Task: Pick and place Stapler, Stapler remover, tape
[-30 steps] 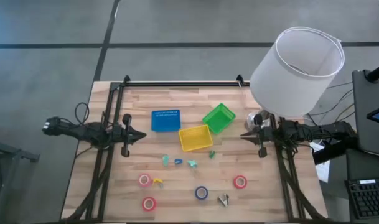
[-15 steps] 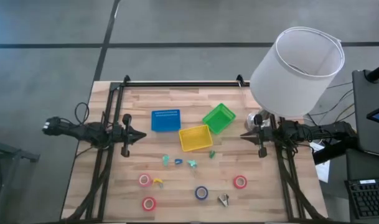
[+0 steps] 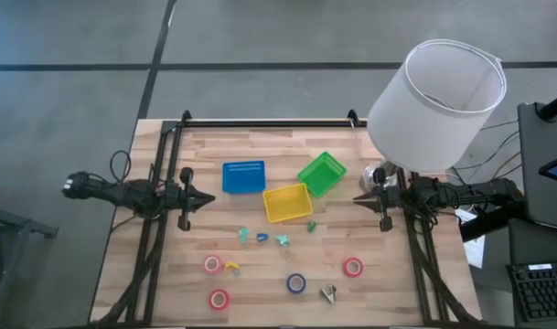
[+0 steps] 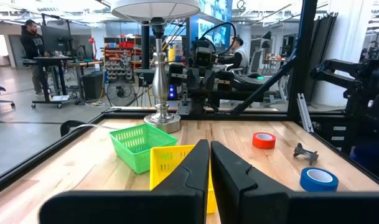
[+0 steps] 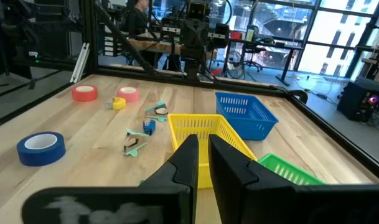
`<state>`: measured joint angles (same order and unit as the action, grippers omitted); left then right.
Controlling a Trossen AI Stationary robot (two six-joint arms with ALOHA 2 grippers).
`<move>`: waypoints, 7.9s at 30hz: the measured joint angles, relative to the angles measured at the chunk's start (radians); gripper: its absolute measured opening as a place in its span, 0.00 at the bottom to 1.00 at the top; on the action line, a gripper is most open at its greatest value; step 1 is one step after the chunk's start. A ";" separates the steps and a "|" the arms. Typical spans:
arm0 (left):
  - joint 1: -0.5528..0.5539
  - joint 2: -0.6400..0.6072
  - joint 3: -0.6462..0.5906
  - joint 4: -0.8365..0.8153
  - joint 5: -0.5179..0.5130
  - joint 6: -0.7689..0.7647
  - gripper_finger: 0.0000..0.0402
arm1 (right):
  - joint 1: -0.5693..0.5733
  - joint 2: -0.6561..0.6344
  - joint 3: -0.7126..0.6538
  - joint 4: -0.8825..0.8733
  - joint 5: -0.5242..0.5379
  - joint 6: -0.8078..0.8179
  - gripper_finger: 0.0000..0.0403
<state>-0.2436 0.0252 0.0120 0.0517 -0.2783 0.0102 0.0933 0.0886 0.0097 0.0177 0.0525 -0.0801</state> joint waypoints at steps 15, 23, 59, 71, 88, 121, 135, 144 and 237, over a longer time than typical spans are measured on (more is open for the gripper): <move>0.000 0.000 0.000 0.000 0.000 0.000 0.05 | 0.000 0.000 0.000 0.000 0.000 0.000 0.08; 0.000 0.000 0.000 0.000 0.000 0.000 0.05 | 0.000 0.000 0.000 0.000 0.000 -0.001 0.08; 0.000 0.000 0.000 0.008 -0.001 -0.092 0.05 | 0.000 0.000 0.000 0.000 -0.009 0.084 0.08; 0.000 0.000 0.000 0.117 -0.038 0.007 0.05 | 0.000 0.000 0.000 0.081 0.030 0.199 0.08; 0.000 0.174 0.017 0.304 -0.120 -0.034 0.25 | 0.000 0.119 0.000 0.475 0.237 0.037 0.26; -0.224 1.196 0.525 -0.047 0.259 -0.349 0.29 | -0.002 0.299 0.000 0.488 0.236 0.086 0.38; -0.284 1.349 0.529 -0.051 0.315 -0.438 0.29 | -0.002 0.300 0.000 0.487 0.237 0.113 0.38; -0.290 1.434 0.536 -0.032 0.322 -0.453 0.28 | -0.002 0.300 0.000 0.484 0.237 0.115 0.39; 0.251 1.297 0.770 -0.249 0.265 -0.091 0.32 | -0.001 0.693 0.136 0.469 0.172 0.264 0.45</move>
<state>0.0074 1.3227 0.7818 -0.1969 -0.0137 -0.0805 0.0924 0.7816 0.1457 0.4866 0.2248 0.1837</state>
